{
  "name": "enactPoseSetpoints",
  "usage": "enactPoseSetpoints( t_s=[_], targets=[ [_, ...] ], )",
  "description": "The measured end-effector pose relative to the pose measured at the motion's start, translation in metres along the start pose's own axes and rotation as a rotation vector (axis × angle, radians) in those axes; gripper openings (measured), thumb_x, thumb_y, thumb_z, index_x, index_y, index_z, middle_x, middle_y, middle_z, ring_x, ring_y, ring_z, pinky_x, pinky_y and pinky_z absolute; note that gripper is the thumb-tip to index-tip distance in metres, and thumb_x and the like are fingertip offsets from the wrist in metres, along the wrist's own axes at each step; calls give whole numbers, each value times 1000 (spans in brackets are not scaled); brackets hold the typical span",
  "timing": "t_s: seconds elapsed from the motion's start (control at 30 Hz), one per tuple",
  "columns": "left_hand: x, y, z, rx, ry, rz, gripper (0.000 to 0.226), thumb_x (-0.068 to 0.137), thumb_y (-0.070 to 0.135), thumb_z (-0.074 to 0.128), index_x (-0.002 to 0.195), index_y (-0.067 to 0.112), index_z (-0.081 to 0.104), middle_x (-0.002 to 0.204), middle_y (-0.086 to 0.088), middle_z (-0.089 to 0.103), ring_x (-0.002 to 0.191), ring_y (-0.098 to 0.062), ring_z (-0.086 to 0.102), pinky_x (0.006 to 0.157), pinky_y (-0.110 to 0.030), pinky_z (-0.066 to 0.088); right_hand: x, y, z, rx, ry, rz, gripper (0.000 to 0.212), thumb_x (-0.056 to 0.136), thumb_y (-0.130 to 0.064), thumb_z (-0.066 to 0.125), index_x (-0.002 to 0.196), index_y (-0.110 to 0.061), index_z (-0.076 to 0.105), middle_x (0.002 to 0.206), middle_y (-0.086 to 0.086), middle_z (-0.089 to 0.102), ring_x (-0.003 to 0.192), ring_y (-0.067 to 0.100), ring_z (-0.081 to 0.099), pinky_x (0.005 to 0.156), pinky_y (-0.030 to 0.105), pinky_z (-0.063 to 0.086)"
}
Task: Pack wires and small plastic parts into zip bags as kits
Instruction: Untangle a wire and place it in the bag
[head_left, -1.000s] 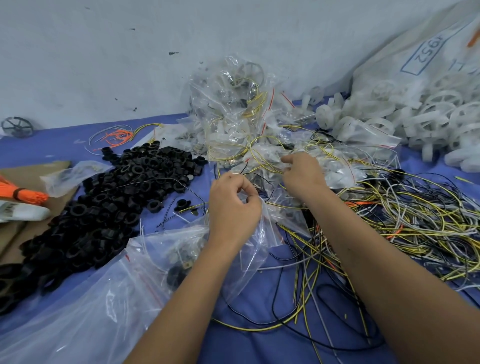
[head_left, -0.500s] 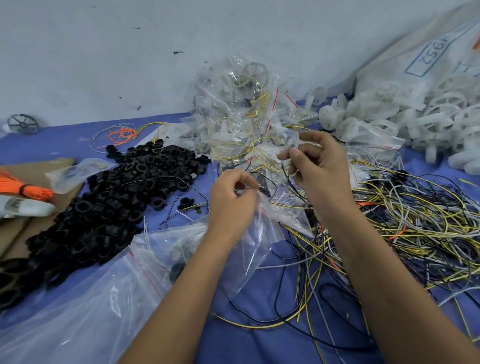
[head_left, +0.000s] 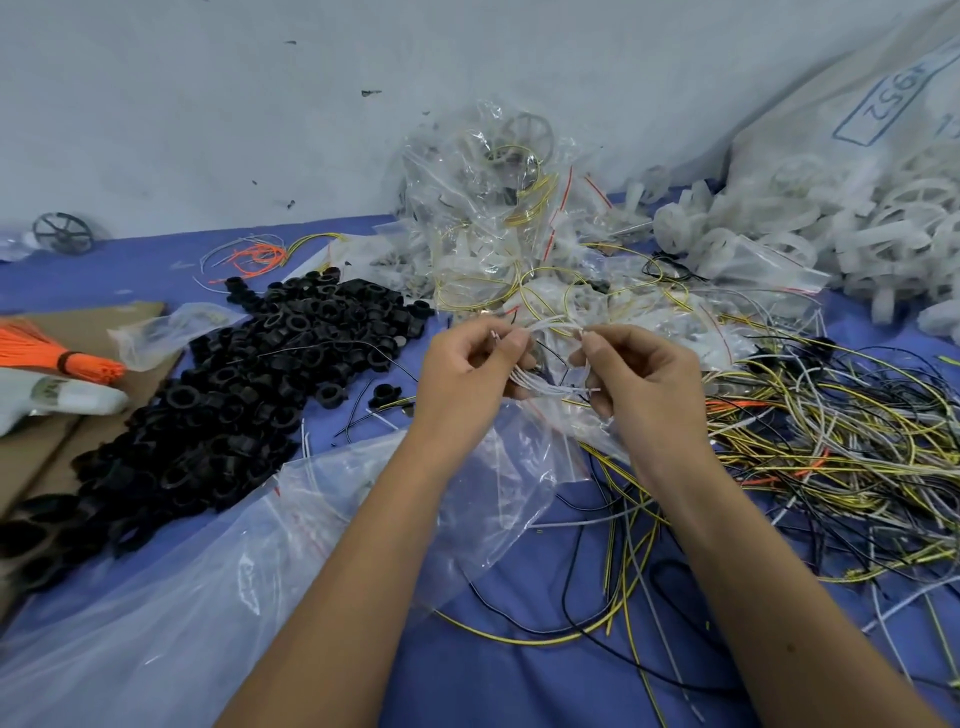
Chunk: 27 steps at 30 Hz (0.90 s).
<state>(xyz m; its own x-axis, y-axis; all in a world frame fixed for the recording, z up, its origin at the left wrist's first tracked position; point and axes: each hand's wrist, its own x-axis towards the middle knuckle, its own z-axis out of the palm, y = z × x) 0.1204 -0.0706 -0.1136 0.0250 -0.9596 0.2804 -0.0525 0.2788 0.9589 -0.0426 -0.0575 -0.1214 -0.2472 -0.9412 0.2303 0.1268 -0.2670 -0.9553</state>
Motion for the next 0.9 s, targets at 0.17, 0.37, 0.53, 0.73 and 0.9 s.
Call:
enactPoseSetpoints(
  t_s=[0.17,0.37,0.53,0.73,0.9],
  targets=[
    [2,1,5,-226,258,-55,19,103,10,58,90,1,69,74,3,71,68,-13,69,64,-26,60,1,4,-7,-299,69,-109,19,101,-34,58,97,-21,71,88,-9,73,77,7,65,65,25,53],
    [3,14,8,-553,259,-115,15,101,2,58,88,2,65,83,-7,71,74,-16,73,74,-26,60,5,14,-15,-986,-165,-189,16,94,-19,67,96,-9,80,93,9,72,89,26,66,83,39,52],
    [-1,12,14,-591,193,-192,6,98,0,62,94,-1,66,86,-4,76,83,-21,75,77,-24,61,3,10,-10,-562,53,-185,20,99,-33,62,101,-20,76,95,-4,74,85,7,66,77,29,54],
    [-5,9,24,-568,105,-214,7,96,1,65,91,2,71,84,-5,75,78,-16,74,75,-21,60,2,-1,-3,70,-118,51,17,99,-14,62,100,-1,73,85,9,73,72,14,60,59,24,48],
    [-7,7,20,-240,6,-141,12,100,5,62,99,9,73,92,-5,74,80,-12,72,71,-21,57,5,-9,-10,295,1,130,13,98,-8,62,87,-8,68,79,8,66,67,17,62,55,25,47]
  ],
)
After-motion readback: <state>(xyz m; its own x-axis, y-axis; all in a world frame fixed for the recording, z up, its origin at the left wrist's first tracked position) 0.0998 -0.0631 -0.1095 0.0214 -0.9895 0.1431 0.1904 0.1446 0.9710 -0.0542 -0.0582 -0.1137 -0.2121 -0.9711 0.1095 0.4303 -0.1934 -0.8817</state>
